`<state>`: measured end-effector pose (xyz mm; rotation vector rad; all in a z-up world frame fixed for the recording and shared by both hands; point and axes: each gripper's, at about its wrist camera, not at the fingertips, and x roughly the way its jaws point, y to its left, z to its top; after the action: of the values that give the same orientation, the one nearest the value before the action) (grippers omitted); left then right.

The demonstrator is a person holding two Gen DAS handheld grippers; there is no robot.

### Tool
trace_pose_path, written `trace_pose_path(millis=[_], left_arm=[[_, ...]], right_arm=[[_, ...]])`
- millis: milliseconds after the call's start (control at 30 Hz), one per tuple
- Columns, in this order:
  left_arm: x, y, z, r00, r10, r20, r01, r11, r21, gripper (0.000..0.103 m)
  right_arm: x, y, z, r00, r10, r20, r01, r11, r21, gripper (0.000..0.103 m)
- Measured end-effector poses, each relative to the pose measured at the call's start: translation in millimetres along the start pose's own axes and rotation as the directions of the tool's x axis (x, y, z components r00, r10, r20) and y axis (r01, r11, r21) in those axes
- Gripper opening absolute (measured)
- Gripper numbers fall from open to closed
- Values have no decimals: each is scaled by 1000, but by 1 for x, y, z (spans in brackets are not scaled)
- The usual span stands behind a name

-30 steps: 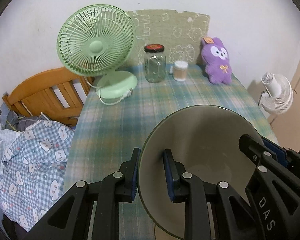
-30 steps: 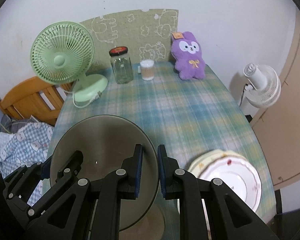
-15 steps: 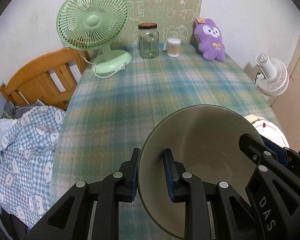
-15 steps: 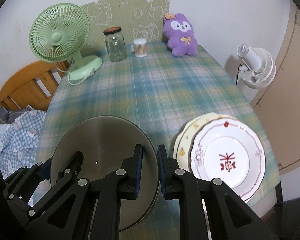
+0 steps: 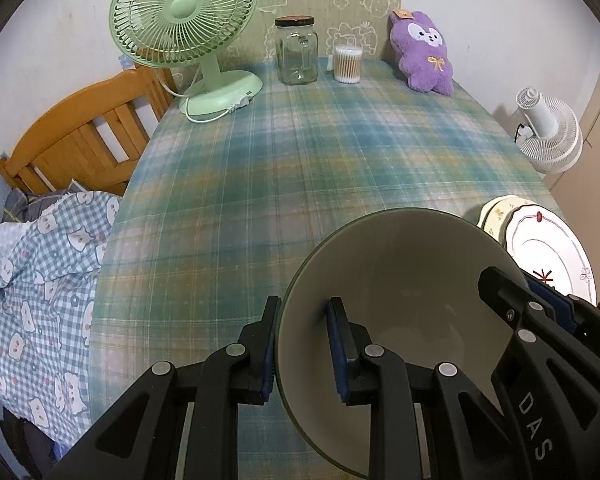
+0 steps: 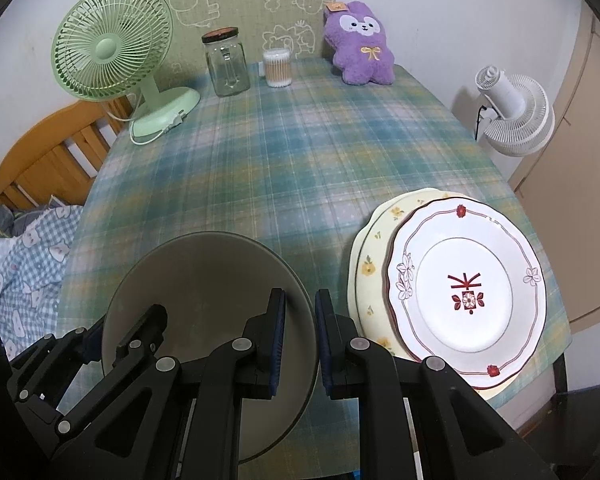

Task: Organize plates and bowls

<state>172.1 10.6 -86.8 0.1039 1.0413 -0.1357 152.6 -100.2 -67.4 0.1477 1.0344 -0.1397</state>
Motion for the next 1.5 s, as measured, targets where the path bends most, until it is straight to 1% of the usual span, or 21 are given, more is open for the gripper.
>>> trace_pose_path(millis=[567,700,733,767,833,867,900,967,1067,1500], left_arm=[[9,-1,5,1000,-3,-26,3,1000,-2,21],[10,1,5,999,-33,-43,32,999,-7,32],[9,1,5,998,-36,-44,36,999,-3,33],[7,0,6,999,-36,-39,37,999,4,37],[4,-2,6,998,-46,-31,47,999,20,44],[2,-2,7,998,-55,-29,56,998,24,52],[1,-1,7,998,-62,-25,63,998,23,64],[-4,2,8,997,-75,-3,75,997,17,75],[-4,2,9,998,-69,11,69,997,32,77],[21,10,3,995,-75,-59,75,997,4,77]], right_arm=[[10,1,5,1000,-3,-26,2,1000,-17,19],[9,2,6,999,0,-45,-1,1000,-23,20],[9,2,6,999,6,-50,-7,1000,-30,23],[9,1,7,998,17,-56,-19,999,-34,27],[6,0,8,998,28,-54,-29,999,-30,57],[4,-1,8,999,17,-41,-18,1000,-24,62],[0,-2,9,1000,12,-23,-12,1000,-16,70],[-1,-4,10,999,23,-23,-23,1000,-6,71],[3,-5,11,998,35,-45,-35,999,4,71],[33,0,8,991,64,-120,-65,998,0,71]])
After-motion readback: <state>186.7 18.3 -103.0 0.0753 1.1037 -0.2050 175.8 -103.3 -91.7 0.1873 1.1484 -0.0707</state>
